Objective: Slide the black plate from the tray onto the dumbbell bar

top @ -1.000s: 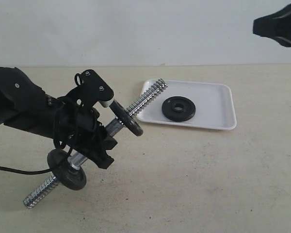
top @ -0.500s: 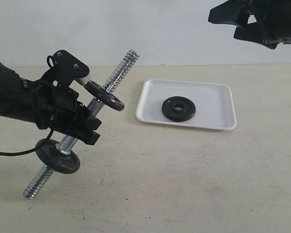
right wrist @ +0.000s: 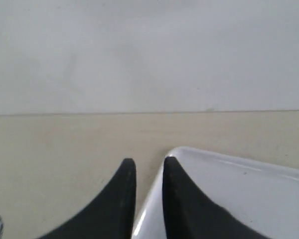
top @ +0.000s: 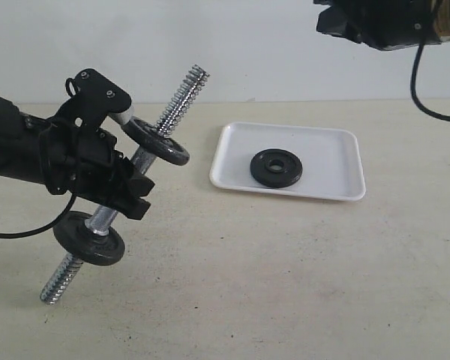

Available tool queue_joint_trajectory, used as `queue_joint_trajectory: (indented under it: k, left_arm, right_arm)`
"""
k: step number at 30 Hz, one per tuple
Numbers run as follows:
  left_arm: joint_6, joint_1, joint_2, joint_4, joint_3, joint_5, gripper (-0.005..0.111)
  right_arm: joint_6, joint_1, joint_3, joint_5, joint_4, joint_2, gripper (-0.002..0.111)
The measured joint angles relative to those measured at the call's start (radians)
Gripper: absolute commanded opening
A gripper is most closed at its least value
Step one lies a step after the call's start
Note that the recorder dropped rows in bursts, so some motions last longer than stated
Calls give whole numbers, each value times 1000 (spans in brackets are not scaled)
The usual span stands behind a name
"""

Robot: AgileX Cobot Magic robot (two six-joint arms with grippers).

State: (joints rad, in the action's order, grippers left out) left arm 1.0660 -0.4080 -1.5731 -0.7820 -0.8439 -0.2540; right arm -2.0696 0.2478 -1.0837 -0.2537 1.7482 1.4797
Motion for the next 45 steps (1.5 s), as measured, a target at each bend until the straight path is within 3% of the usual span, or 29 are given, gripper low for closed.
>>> queue_joint_trajectory:
  k: [4,7,27,30,32,33,34,45]
  left_arm:
    - [0,0,0,2,0,-4,4]
    - [0,0,0,4,0,-4,4]
    - [0,0,0,4,0,-27,4]
    - [0,0,0,4,0,-27,4]
    - [0,0,0,4,0,-27,4]
    - [0,0,0,4,0,-27,4]
    - [0,0,0,4,0,-27,4]
    - [2,0,0,4,0,-37,4]
  right_arm:
    - [-9,86,0,254,-1,0,15]
    - [-15,105,0,312,-1,0,15]
    - [-25,111,38,167,-37,2,17]
    - [-27,111,38,59,-37,2,32]
    - [-27,111,38,2,-26,2,53]
    - [-27,111,38,-23,-23,2,82]
    - [-27,111,38,-60,-21,2,99]
    - [98,111,41,-88,-7,2,102]
